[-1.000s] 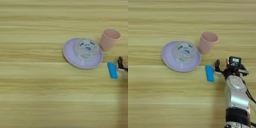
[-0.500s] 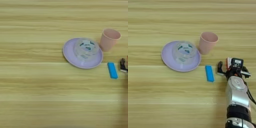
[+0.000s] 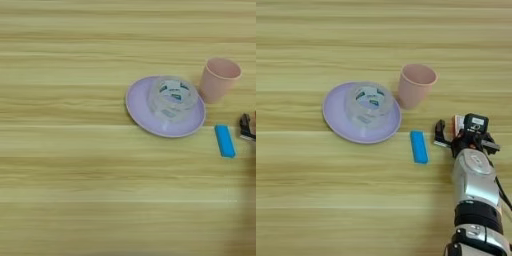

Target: Move the objects on the table

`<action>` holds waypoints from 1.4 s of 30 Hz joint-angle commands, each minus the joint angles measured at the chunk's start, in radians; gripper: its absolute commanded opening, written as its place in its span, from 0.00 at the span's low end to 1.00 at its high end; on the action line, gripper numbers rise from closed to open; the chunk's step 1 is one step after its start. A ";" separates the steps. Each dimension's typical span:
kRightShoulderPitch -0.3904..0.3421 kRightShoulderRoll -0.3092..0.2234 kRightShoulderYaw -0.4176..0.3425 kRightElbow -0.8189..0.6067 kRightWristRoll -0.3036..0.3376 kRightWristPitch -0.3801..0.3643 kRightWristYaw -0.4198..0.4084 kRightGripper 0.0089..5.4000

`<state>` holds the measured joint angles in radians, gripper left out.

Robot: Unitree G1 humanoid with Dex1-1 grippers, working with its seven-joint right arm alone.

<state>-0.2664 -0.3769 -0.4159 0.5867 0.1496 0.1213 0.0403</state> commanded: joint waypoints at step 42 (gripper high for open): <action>-0.055 -0.031 0.013 -0.037 0.045 0.023 0.066 0.39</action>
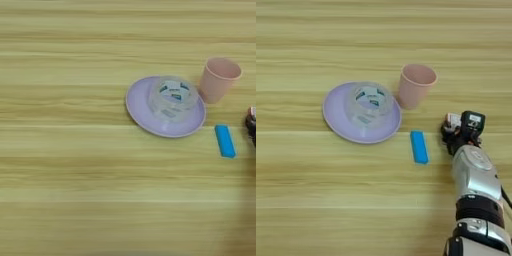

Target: Move the objects on the table

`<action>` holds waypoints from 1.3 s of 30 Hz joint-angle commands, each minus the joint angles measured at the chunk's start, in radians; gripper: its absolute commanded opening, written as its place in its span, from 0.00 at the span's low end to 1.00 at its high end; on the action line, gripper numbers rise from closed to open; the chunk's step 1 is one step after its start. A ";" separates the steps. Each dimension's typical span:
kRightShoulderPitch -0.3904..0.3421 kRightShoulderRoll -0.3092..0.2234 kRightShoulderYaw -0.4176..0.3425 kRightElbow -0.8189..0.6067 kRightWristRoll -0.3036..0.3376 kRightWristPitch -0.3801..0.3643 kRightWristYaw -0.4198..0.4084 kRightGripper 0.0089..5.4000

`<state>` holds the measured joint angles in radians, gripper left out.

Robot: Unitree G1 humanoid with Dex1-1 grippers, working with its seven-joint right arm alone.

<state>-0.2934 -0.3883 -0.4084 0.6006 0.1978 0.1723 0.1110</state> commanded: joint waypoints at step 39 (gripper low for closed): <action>0.005 -0.022 -0.036 -0.707 0.052 0.127 -0.013 0.39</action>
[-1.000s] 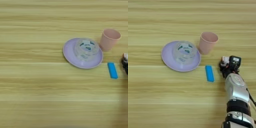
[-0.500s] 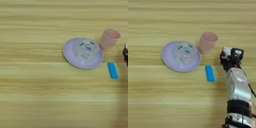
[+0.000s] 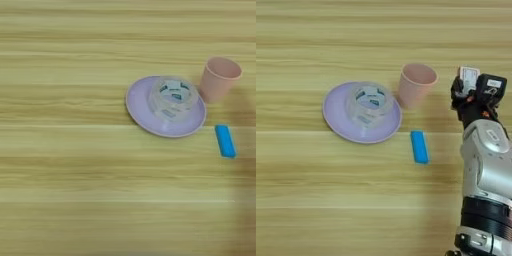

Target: Move the objects on the table

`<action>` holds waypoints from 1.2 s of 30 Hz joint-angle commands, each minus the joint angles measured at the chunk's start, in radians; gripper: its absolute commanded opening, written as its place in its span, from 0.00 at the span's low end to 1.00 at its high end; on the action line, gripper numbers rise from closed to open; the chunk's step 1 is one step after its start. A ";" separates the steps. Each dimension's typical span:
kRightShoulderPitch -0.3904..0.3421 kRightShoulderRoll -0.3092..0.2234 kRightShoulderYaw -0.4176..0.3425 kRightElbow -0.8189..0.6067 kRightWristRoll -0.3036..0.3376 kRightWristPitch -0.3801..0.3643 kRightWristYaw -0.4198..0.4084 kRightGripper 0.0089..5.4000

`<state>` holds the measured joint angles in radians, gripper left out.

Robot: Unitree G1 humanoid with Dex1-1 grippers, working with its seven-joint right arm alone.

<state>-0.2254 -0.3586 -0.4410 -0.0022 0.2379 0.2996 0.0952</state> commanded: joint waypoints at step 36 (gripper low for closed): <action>-0.094 0.162 0.491 -0.414 0.075 0.260 0.103 0.39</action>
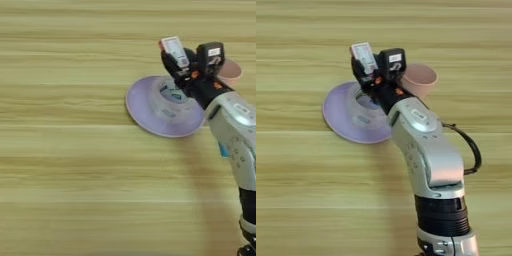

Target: Move the objects on the table

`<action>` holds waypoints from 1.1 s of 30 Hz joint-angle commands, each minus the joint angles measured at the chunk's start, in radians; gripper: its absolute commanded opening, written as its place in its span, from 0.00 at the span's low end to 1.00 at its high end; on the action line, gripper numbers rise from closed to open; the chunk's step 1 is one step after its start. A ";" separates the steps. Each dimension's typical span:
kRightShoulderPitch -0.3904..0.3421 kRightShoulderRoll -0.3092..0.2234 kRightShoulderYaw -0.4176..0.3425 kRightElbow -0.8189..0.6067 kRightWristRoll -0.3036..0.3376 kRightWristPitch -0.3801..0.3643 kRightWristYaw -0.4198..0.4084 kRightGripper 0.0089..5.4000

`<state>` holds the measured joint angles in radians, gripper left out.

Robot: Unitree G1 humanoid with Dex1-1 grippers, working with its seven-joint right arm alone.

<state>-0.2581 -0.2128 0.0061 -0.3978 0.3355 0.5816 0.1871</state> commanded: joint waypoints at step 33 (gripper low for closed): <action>-0.090 0.174 0.211 0.448 -0.147 -0.124 0.157 0.39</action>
<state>-0.2938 -0.0539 0.2264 0.0713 0.1968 0.5102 0.3406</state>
